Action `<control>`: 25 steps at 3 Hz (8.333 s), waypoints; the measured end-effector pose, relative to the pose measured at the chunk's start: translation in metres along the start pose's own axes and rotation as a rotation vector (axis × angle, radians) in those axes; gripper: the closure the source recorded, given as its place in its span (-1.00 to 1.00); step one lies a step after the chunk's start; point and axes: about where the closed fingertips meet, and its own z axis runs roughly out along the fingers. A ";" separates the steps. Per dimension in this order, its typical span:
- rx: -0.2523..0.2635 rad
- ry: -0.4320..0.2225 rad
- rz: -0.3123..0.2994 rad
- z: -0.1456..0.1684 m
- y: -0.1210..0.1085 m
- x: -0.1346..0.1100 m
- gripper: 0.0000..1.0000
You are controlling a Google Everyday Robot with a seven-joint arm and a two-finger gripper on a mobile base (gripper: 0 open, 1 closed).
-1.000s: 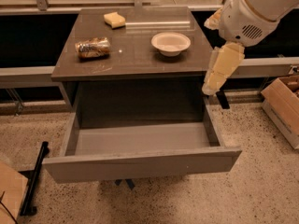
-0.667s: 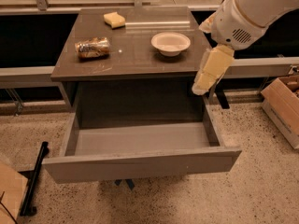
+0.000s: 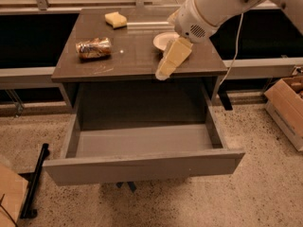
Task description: Place orange can into top drawer
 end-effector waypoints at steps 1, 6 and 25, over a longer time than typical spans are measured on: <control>-0.015 -0.078 -0.011 0.038 -0.023 -0.027 -1.00; -0.029 -0.313 0.017 0.166 -0.084 -0.097 -1.00; -0.130 -0.324 0.467 0.191 0.134 0.147 0.74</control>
Offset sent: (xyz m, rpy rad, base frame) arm 0.1221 0.1161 -0.0060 0.2359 -0.0336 0.1084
